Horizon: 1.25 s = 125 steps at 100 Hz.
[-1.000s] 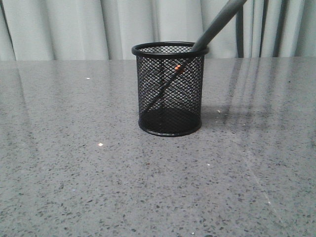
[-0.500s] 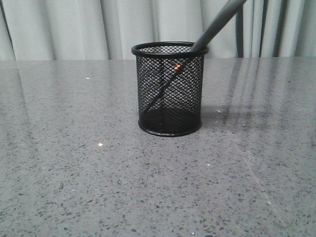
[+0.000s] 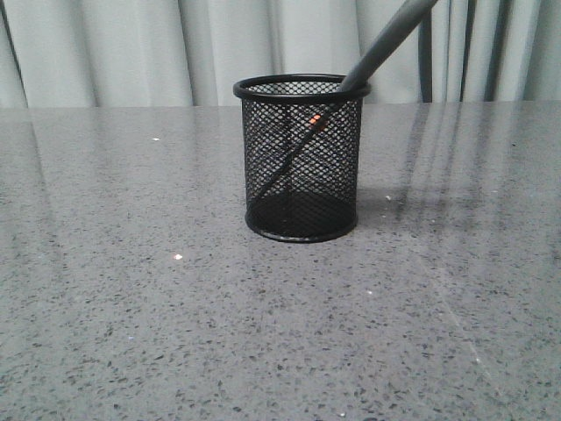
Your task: Put scissors into bucket
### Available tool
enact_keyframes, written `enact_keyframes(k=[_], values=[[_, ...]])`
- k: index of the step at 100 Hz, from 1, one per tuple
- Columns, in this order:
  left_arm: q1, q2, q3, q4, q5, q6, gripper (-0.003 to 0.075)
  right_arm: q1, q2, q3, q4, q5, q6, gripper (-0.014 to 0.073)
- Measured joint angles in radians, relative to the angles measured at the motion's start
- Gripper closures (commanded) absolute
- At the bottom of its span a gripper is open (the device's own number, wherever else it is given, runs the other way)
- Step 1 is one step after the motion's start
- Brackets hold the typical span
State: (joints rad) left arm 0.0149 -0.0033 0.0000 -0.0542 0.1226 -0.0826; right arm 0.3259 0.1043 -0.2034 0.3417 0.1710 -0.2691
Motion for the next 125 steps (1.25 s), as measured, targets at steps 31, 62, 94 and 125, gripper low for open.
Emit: enact_keyframes(k=[31, 62, 94, 125], values=[[0.0, 0.0, 0.0, -0.001, 0.002, 0.0, 0.074, -0.059, 0.0, 0.102, -0.195, -0.114, 0.139, 0.0638], [0.0, 0.0, 0.0, -0.001, 0.002, 0.0, 0.074, -0.259, -0.111, 0.219, -0.294, -0.098, 0.234, 0.0638], [-0.002, 0.0, 0.0, -0.001, 0.003, 0.0, 0.074, -0.263, -0.114, 0.219, -0.334, -0.029, 0.236, 0.0638], [-0.002, 0.0, 0.0, -0.001, 0.003, 0.0, 0.074, -0.263, -0.114, 0.219, -0.342, -0.027, 0.236, 0.0638]])
